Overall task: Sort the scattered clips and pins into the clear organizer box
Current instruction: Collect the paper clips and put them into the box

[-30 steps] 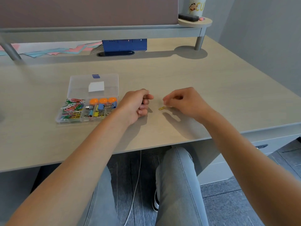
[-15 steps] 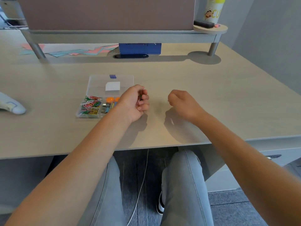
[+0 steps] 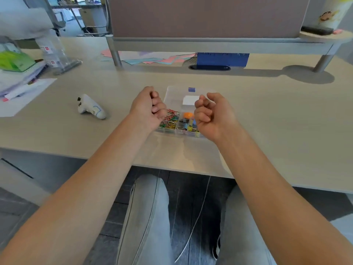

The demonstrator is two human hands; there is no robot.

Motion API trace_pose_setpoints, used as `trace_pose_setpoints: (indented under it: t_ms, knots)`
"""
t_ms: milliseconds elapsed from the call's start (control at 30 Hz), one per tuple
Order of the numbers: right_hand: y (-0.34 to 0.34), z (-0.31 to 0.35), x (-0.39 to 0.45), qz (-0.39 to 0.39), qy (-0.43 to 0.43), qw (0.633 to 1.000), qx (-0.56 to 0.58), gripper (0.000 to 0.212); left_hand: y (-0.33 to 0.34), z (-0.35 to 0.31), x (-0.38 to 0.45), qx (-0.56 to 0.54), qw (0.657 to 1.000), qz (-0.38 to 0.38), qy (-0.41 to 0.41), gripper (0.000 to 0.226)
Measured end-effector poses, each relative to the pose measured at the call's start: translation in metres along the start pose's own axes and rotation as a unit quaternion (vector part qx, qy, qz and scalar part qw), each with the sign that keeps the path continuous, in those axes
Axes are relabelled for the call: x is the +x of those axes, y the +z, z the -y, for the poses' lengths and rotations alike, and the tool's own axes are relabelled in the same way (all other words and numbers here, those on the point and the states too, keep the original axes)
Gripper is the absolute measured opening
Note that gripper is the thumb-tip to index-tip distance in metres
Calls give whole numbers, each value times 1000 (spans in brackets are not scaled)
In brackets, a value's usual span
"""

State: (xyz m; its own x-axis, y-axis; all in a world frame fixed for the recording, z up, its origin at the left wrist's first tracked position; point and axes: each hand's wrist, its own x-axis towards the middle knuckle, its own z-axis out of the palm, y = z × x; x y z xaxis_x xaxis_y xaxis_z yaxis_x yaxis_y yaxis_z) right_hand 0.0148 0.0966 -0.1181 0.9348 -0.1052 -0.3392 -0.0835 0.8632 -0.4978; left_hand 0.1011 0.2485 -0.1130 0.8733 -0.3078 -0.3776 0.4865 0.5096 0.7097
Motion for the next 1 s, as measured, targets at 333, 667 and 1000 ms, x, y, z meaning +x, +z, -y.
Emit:
trace_pose_setpoints:
  t_ms: [333, 667, 1000]
  knots:
    - [-10, 11, 7, -11, 10, 1000, 19, 27, -9, 1, 20, -31, 998, 24, 57, 26]
    - [-6, -1, 14, 9, 20, 1000, -14, 26, -15, 22, 24, 133, 948, 19, 288, 30]
    - [-4, -8, 14, 4, -10, 999, -38, 23, -14, 25, 22, 137, 951, 5, 278, 44]
